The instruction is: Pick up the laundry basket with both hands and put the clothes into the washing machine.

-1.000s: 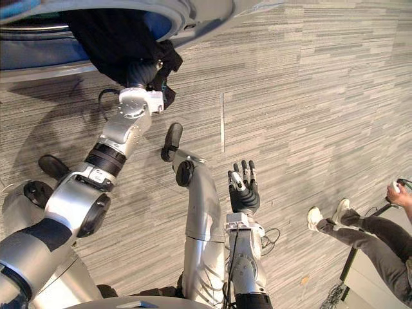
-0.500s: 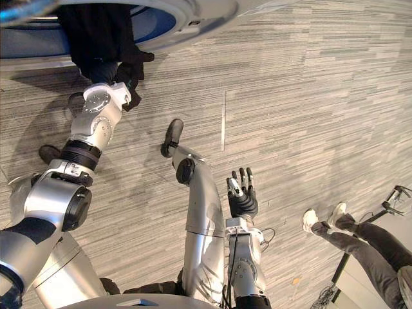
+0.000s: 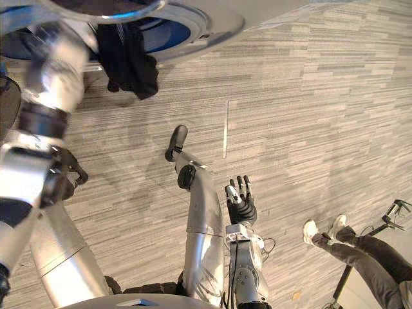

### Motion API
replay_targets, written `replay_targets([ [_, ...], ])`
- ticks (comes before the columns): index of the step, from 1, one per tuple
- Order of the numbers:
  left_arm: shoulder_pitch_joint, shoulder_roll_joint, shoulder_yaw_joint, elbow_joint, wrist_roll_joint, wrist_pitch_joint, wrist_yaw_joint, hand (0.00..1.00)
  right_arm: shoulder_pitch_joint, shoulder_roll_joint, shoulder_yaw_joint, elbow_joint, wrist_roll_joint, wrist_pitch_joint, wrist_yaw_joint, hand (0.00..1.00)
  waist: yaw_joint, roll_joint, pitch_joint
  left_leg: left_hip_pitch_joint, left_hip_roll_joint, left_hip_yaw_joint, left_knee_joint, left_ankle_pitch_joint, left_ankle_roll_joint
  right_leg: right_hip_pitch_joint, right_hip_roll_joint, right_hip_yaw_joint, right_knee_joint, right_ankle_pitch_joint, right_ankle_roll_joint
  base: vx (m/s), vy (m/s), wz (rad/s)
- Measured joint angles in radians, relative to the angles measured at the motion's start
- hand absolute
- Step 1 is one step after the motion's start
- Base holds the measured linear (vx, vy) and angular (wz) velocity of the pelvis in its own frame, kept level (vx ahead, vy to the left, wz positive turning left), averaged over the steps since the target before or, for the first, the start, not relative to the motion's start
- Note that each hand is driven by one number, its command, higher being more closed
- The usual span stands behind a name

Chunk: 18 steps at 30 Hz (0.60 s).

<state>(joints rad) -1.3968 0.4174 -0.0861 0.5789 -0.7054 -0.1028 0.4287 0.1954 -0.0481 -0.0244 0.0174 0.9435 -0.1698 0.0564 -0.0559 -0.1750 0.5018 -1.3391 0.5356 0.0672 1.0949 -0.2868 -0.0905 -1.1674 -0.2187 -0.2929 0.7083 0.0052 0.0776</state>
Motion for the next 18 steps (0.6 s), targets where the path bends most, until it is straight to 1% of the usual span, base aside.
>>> replay_targets([
  [1, 0.005, -0.001, -0.002, 0.018, -0.015, -0.048, -0.008, 1.00, 0.000, 0.001, 0.001, -0.003, -0.002, 0.002, 0.005, 0.00, -0.002, 0.002, -0.001, 0.005, -0.004, 0.000, 0.000, 0.000, 0.002, 0.008, 0.000, -0.002, -0.003, 0.000, 0.001, -0.06, 0.033, 0.10],
  [3, 0.008, -0.005, -0.012, 0.023, -0.030, -0.027, -0.014, 1.00, 0.001, 0.001, 0.001, -0.002, -0.007, 0.005, 0.008, 0.00, 0.000, 0.003, -0.001, 0.012, -0.006, 0.005, -0.001, -0.001, 0.004, 0.014, 0.000, -0.002, -0.006, 0.001, 0.002, -0.04, 0.037, 0.02],
  [5, 0.010, 0.007, -0.012, 0.029, -0.053, -0.036, -0.016, 1.00, 0.001, 0.002, 0.001, -0.002, -0.007, 0.013, 0.010, 0.00, 0.003, 0.003, -0.001, 0.028, -0.006, 0.012, -0.005, -0.001, 0.005, 0.018, 0.000, 0.003, -0.002, 0.000, 0.001, -0.04, 0.017, 0.00],
  [9, 0.011, 0.008, -0.023, 0.046, -0.085, -0.034, -0.021, 1.00, 0.003, 0.001, -0.001, -0.001, -0.007, 0.021, 0.011, 0.00, 0.015, 0.005, 0.000, 0.047, -0.006, 0.014, -0.023, 0.007, -0.003, 0.022, 0.001, 0.001, 0.010, -0.013, -0.008, -0.01, -0.008, 0.02],
  [12, 0.007, 0.008, -0.073, 0.064, -0.104, -0.034, -0.024, 1.00, 0.003, 0.000, -0.004, -0.002, -0.007, 0.021, 0.014, 0.00, 0.021, 0.007, 0.001, 0.057, -0.010, 0.011, -0.034, 0.014, -0.005, 0.034, 0.000, -0.003, 0.012, -0.020, -0.008, -0.04, -0.010, 0.10],
  [15, -0.003, 0.002, -0.154, 0.080, -0.121, -0.035, -0.028, 1.00, 0.003, -0.002, -0.033, -0.002, -0.007, 0.021, 0.024, 0.00, 0.026, 0.010, 0.000, 0.063, -0.012, 0.008, -0.034, 0.012, -0.004, 0.047, 0.000, -0.006, 0.008, -0.022, -0.006, -0.04, 0.019, 0.07],
  [16, -0.028, -0.016, -0.199, 0.119, -0.148, -0.038, -0.032, 1.00, 0.003, -0.003, -0.039, -0.003, -0.007, 0.021, 0.024, 0.00, 0.032, 0.011, -0.001, 0.065, -0.011, 0.006, -0.034, 0.011, -0.002, 0.058, 0.001, -0.011, -0.001, -0.020, -0.004, -0.03, 0.037, 0.04],
  [18, -0.044, -0.030, -0.234, 0.131, -0.192, -0.044, -0.034, 1.00, 0.003, -0.004, -0.039, -0.003, -0.007, 0.021, 0.024, 0.00, 0.037, 0.011, -0.001, 0.066, -0.010, 0.006, -0.033, 0.010, 0.001, 0.067, 0.005, -0.013, -0.017, -0.015, 0.000, -0.04, 0.042, -0.04],
])
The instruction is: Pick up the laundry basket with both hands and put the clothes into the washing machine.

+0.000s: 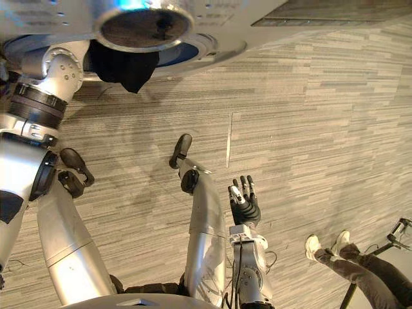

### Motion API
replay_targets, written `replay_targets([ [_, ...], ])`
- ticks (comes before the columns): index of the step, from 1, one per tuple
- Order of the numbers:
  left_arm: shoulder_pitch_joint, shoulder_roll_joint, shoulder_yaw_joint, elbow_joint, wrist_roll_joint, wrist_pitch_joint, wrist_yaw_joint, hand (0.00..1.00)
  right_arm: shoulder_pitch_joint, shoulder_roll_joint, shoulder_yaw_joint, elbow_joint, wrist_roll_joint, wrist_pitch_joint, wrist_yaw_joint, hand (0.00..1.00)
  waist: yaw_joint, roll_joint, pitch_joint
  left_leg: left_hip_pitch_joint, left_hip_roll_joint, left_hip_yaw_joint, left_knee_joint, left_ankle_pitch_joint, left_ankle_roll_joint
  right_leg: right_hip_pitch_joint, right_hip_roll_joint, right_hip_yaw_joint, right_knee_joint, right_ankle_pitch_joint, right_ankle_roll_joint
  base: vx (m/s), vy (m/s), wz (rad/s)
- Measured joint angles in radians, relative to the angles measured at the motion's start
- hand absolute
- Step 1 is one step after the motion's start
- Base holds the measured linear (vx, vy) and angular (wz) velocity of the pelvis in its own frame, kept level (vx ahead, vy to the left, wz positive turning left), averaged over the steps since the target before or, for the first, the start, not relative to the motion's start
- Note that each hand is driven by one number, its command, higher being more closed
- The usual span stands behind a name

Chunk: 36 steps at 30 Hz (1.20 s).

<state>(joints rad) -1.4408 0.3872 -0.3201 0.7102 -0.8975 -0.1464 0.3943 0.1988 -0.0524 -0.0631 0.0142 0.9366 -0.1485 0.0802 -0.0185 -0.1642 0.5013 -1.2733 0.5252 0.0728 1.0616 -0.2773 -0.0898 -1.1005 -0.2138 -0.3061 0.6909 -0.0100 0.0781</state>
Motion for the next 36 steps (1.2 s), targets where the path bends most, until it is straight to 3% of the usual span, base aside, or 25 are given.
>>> replay_targets([
  [1, -0.015, -0.005, -0.035, 0.013, -0.076, -0.025, 0.000, 1.00, 0.000, 0.000, 0.000, 0.000, 0.000, 0.000, -0.001, 0.00, 0.005, 0.000, 0.000, 0.002, 0.009, 0.001, 0.003, -0.005, 0.005, 0.015, 0.012, -0.001, -0.029, 0.018, 0.003, -0.04, 0.058, -0.14],
  [5, -0.017, 0.003, -0.080, 0.017, -0.182, -0.089, 0.014, 1.00, 0.001, 0.001, -0.040, -0.003, 0.000, 0.000, -0.004, 0.00, 0.006, 0.000, 0.000, 0.022, 0.031, 0.022, 0.019, -0.029, 0.017, 0.051, 0.045, 0.018, -0.111, 0.069, 0.020, -0.05, 0.085, -0.26],
  [10, -0.004, 0.033, -0.092, 0.019, -0.181, -0.204, 0.080, 1.00, 0.054, -0.021, -0.107, -0.076, 0.001, -0.001, -0.004, 0.00, -0.001, 0.000, 0.000, 0.042, 0.064, 0.065, 0.057, -0.071, 0.042, 0.090, 0.081, 0.052, -0.228, 0.157, 0.041, -0.07, 0.097, -0.34],
  [16, 0.054, 0.042, -0.066, -0.018, -0.203, -0.302, 0.098, 1.00, 0.074, -0.051, -0.109, -0.116, 0.000, 0.004, 0.004, 0.00, -0.035, -0.002, 0.000, 0.075, 0.069, 0.099, 0.073, -0.106, 0.054, 0.126, 0.083, 0.076, -0.291, 0.188, 0.058, -0.06, 0.059, -0.10],
  [17, 0.058, 0.040, -0.059, -0.033, -0.205, -0.310, 0.096, 0.00, 0.074, -0.051, -0.109, -0.115, 0.000, 0.004, 0.004, 0.00, -0.038, -0.002, 0.000, 0.074, 0.069, 0.099, 0.073, -0.107, 0.054, 0.126, 0.083, 0.075, -0.293, 0.189, 0.060, -0.03, 0.043, -0.01],
  [22, 0.107, -0.008, 0.056, -0.113, -0.227, -0.342, 0.059, 0.00, 0.073, -0.046, -0.080, -0.108, 0.001, 0.006, 0.005, 0.00, -0.046, -0.006, -0.002, 0.073, 0.079, 0.101, 0.075, -0.116, 0.049, 0.130, 0.089, 0.071, -0.299, 0.192, 0.062, -0.01, 0.029, -0.05],
  [24, 0.119, -0.015, 0.088, -0.110, -0.227, -0.327, 0.050, 0.00, 0.073, -0.035, -0.051, -0.101, 0.000, 0.007, 0.007, 0.00, -0.053, -0.007, -0.003, 0.072, 0.083, 0.096, 0.074, -0.116, 0.048, 0.136, 0.093, 0.066, -0.300, 0.190, 0.060, 0.00, 0.000, 0.00],
  [28, 0.135, -0.006, 0.113, -0.099, -0.084, -0.160, 0.010, 0.00, 0.067, -0.022, -0.015, -0.035, 0.000, 0.024, 0.007, 0.00, -0.056, -0.010, -0.007, 0.072, 0.084, 0.081, 0.069, -0.113, 0.044, 0.137, 0.092, 0.053, -0.288, 0.179, 0.050, -0.03, -0.009, 0.07],
  [29, 0.157, -0.005, 0.121, -0.087, 0.146, -0.067, -0.025, 0.00, 0.066, -0.010, -0.015, -0.005, -0.001, 0.025, 0.009, 0.00, -0.057, -0.010, -0.009, 0.070, 0.077, 0.066, 0.066, -0.108, 0.039, 0.135, 0.084, 0.043, -0.261, 0.160, 0.049, -0.03, -0.012, 0.21],
  [32, 0.275, -0.076, 0.126, -0.080, 0.470, 0.029, -0.052, 0.00, 0.067, 0.005, 0.003, 0.048, -0.001, 0.025, 0.017, 0.00, -0.054, -0.012, -0.064, 0.053, 0.058, 0.054, 0.044, -0.092, 0.033, 0.103, 0.060, 0.024, -0.202, 0.117, 0.043, -0.01, -0.041, 0.26],
  [36, 0.490, -0.261, 0.251, 0.012, 0.674, 0.094, -0.024, 0.00, 0.060, 0.005, 0.084, 0.042, -0.003, 0.023, 0.044, 0.00, -0.041, -0.011, -0.102, 0.055, 0.043, 0.030, 0.033, -0.076, 0.016, 0.084, 0.038, 0.009, -0.102, 0.045, 0.034, 0.02, -0.057, 0.26],
])
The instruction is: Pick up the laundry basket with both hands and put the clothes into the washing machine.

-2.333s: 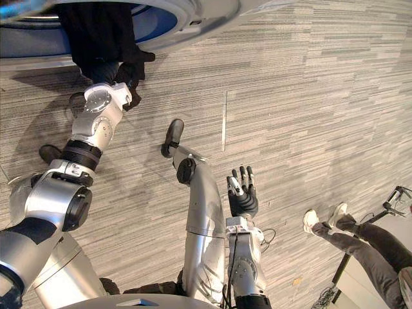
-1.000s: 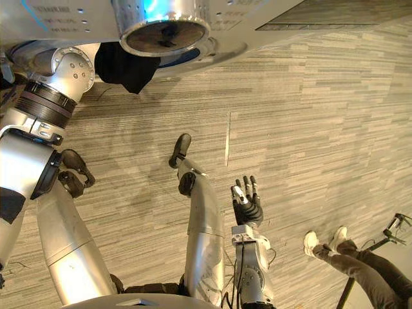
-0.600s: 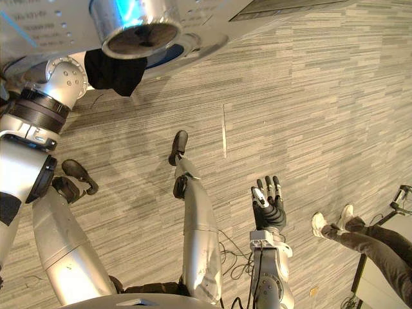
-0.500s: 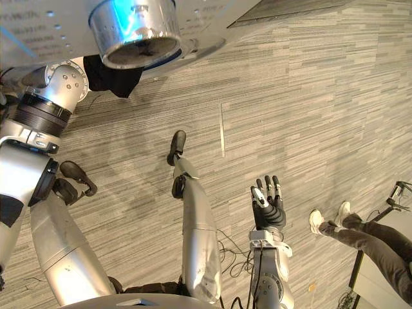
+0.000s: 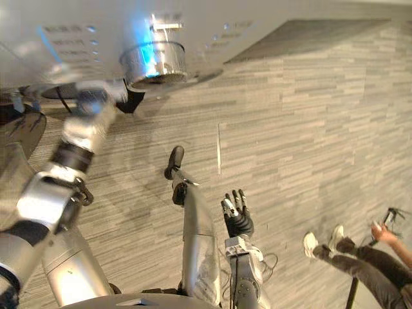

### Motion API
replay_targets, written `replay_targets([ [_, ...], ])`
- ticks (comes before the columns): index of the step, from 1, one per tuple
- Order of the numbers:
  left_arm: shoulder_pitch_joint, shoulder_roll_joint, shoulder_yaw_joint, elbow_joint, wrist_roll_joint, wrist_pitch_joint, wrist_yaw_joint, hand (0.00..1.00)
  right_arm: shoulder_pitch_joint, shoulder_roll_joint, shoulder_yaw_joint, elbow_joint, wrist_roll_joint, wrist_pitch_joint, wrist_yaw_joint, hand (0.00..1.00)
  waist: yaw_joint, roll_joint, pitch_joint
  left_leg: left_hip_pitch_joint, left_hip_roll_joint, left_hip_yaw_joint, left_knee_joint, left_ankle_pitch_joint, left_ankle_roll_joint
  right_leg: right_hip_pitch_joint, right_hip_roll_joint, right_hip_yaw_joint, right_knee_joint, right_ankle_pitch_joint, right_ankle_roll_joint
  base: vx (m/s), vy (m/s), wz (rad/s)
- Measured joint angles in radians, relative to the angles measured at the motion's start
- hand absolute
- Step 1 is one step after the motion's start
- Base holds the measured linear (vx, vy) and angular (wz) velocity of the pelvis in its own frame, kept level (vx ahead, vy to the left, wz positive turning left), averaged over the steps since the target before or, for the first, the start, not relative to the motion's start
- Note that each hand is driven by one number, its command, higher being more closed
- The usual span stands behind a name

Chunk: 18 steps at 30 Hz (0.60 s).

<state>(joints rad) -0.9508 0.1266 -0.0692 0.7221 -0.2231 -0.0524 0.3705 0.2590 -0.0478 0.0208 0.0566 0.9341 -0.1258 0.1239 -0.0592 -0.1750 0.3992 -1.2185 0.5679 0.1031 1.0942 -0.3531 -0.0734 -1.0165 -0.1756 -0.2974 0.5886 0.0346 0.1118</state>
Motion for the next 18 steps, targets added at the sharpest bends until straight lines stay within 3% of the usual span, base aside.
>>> replay_targets([
  [5, 0.171, -0.110, 0.040, 0.018, 0.064, 0.025, 0.061, 0.00, -0.003, 0.000, 0.014, 0.003, 0.000, -0.008, -0.003, 0.00, 0.001, 0.000, 0.000, 0.000, -0.021, -0.019, -0.011, 0.018, -0.017, -0.026, -0.033, -0.012, 0.092, -0.059, -0.016, -0.02, -0.060, 0.23],
  [10, 0.216, -0.143, 0.033, 0.021, 0.143, 0.036, 0.083, 0.00, -0.025, -0.003, 0.017, 0.015, 0.000, -0.030, -0.022, 0.00, 0.000, 0.000, 0.000, 0.008, -0.027, -0.021, -0.036, 0.043, -0.026, -0.033, -0.041, -0.012, 0.114, -0.070, -0.029, -0.04, -0.049, 0.10],
  [18, 0.178, -0.166, 0.017, 0.038, 0.169, 0.050, 0.084, 0.00, -0.049, -0.036, 0.057, 0.041, 0.002, -0.049, -0.047, 0.00, -0.008, -0.001, 0.000, -0.018, -0.026, -0.006, -0.032, 0.043, -0.022, -0.082, -0.045, 0.008, 0.122, -0.072, -0.030, -0.04, -0.005, -0.03],
])
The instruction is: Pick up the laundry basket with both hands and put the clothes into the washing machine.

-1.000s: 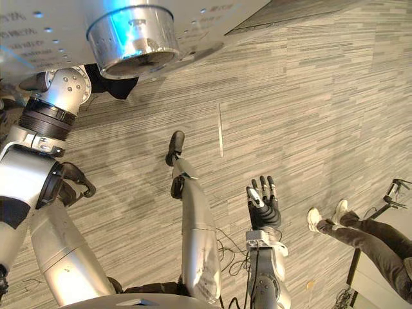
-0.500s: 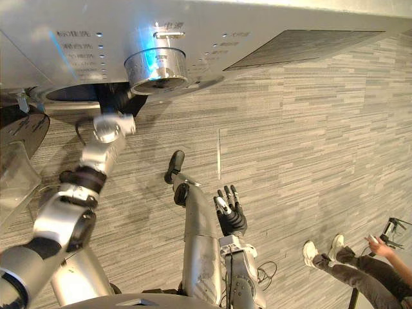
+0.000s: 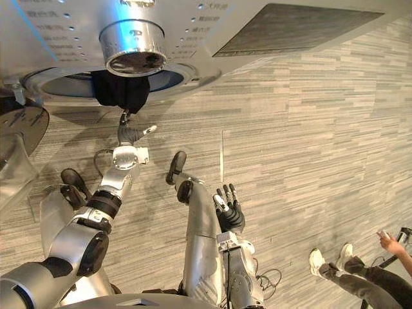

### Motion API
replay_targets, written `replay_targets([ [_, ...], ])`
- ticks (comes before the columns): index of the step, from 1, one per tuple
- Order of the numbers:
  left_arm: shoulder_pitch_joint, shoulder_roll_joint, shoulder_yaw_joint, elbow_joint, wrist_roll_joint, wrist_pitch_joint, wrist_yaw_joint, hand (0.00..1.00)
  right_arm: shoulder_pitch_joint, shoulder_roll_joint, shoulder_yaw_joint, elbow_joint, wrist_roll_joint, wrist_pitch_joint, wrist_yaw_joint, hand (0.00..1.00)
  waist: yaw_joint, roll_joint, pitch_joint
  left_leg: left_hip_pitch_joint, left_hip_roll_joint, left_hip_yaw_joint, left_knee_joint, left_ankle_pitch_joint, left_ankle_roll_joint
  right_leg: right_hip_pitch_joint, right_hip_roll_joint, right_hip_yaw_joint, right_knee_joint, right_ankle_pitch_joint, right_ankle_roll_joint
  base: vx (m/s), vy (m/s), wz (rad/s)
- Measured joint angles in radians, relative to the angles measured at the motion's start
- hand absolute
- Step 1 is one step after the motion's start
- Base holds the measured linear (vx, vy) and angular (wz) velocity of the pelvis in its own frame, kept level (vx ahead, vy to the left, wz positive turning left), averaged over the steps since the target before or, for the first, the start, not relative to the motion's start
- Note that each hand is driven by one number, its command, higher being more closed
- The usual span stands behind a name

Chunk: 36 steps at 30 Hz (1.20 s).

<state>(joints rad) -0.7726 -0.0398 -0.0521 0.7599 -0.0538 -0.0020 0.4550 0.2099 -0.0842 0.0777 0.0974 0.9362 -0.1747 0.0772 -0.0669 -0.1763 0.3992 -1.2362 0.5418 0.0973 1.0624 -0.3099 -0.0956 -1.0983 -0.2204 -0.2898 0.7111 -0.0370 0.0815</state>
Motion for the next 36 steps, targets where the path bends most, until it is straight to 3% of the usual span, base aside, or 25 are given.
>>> replay_targets([
  [6, -0.171, 0.002, 0.007, 0.040, -0.013, 0.005, 0.017, 0.00, -0.029, -0.009, -0.005, -0.006, 0.001, -0.021, -0.001, 0.00, -0.028, -0.004, 0.002, -0.068, 0.013, -0.005, 0.050, -0.011, 0.009, -0.060, 0.001, 0.010, 0.027, 0.013, 0.000, -0.04, 0.038, -0.14],
  [7, -0.186, 0.010, 0.014, 0.056, -0.041, 0.005, 0.039, 0.00, -0.029, -0.009, -0.005, -0.005, 0.002, -0.020, -0.001, 0.00, -0.030, -0.005, 0.003, -0.076, 0.015, -0.005, 0.060, -0.017, 0.012, -0.067, 0.001, 0.014, 0.029, 0.014, 0.003, -0.06, 0.043, -0.08],
  [11, -0.264, 0.104, 0.009, 0.089, -0.185, 0.006, 0.021, 0.00, -0.035, -0.009, -0.008, -0.024, 0.002, -0.020, -0.002, 0.00, -0.045, -0.022, 0.008, -0.112, 0.028, 0.008, 0.089, -0.043, 0.021, -0.104, 0.010, 0.033, 0.006, 0.027, 0.018, -0.09, 0.046, -0.19],
  [14, -0.323, 0.133, -0.004, 0.114, -0.256, 0.011, 0.016, 0.00, -0.034, -0.008, -0.017, -0.038, 0.003, -0.020, -0.011, 0.00, -0.059, -0.024, 0.009, -0.145, 0.031, 0.006, 0.103, -0.042, 0.033, -0.122, 0.013, 0.034, -0.008, 0.058, 0.020, -0.09, 0.066, -0.20],
  [15, -0.335, 0.140, -0.026, 0.118, -0.287, 0.013, 0.016, 1.00, -0.034, -0.004, -0.026, -0.044, 0.003, -0.020, -0.016, 0.00, -0.061, -0.024, 0.009, -0.153, 0.032, 0.004, 0.114, -0.047, 0.037, -0.127, 0.012, 0.036, -0.004, 0.059, 0.021, -0.07, 0.061, -0.07],
  [20, -0.358, 0.160, -0.099, 0.118, -0.418, 0.018, 0.016, 1.00, -0.033, -0.004, -0.066, -0.043, 0.004, -0.019, -0.016, 0.00, -0.062, -0.025, 0.009, -0.163, 0.031, 0.008, 0.129, -0.061, 0.045, -0.130, 0.010, 0.037, -0.010, 0.068, 0.031, -0.07, 0.053, -0.04],
  [25, -0.384, 0.207, -0.152, 0.119, -0.465, 0.022, 0.013, 1.00, -0.021, -0.004, -0.087, -0.040, 0.009, -0.017, -0.015, 0.00, -0.072, -0.027, 0.010, -0.182, 0.037, 0.016, 0.145, -0.070, 0.048, -0.157, 0.014, 0.056, -0.011, 0.076, 0.035, -0.07, 0.050, -0.12],
  [36, -0.390, 0.253, -0.145, 0.119, -0.571, 0.022, -0.048, 1.00, -0.009, -0.004, -0.092, -0.039, 0.009, -0.013, -0.014, 0.00, -0.071, -0.031, 0.050, -0.155, 0.025, 0.006, 0.154, -0.065, 0.048, -0.143, -0.007, 0.059, 0.044, 0.054, 0.027, -0.08, 0.024, 0.08],
])
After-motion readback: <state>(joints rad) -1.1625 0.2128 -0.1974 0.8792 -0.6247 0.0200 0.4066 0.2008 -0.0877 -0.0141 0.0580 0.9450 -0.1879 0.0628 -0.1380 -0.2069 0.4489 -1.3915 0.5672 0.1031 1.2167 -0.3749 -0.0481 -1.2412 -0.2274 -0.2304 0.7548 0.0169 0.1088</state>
